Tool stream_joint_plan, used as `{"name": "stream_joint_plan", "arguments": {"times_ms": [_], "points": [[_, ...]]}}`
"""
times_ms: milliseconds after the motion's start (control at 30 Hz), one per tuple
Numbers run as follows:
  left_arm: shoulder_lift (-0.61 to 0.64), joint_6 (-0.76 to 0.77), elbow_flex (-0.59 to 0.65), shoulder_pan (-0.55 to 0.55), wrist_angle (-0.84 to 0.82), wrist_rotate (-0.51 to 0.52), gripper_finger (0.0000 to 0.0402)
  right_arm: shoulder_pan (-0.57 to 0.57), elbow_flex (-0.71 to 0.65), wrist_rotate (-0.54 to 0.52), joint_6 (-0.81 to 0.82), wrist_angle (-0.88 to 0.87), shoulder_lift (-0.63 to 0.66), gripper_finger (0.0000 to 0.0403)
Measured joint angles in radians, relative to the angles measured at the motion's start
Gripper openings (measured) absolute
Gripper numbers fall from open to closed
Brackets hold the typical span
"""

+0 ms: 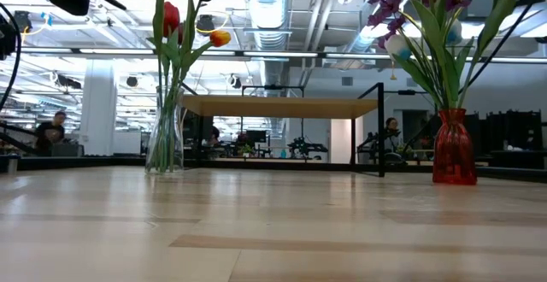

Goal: Pick and place flowers into a vace then onto a shelf
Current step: Put the red vase with flower on the shelf

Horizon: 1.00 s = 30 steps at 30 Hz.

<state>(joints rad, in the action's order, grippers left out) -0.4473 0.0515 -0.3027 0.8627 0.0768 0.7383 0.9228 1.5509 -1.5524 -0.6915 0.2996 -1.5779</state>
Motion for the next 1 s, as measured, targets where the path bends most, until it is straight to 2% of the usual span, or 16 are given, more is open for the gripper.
{"name": "stream_joint_plan", "arguments": {"times_ms": [233,367,600,833,1000], "points": [[0.000,0.038,0.000,0.000,-0.016,0.000,0.0135,0.125,0.007,-0.018,-0.037,0.023,0.059,0.0255],[0.000,0.040,0.000,0.000,-0.016,-0.004,0.0135,0.174,0.002,-0.018,0.045,-0.009,0.076,0.0255],[0.000,0.042,0.000,0.000,-0.017,-0.038,0.0135,0.215,-0.117,-0.017,0.329,-0.181,0.056,0.0255],[-0.013,0.052,0.000,0.000,-0.019,-0.061,0.0135,0.275,-0.276,-0.011,0.716,-0.287,0.068,0.0255],[-0.013,0.056,0.001,0.000,-0.012,-0.061,0.0135,0.269,-0.391,0.069,0.935,-0.336,0.045,0.0255]]}}
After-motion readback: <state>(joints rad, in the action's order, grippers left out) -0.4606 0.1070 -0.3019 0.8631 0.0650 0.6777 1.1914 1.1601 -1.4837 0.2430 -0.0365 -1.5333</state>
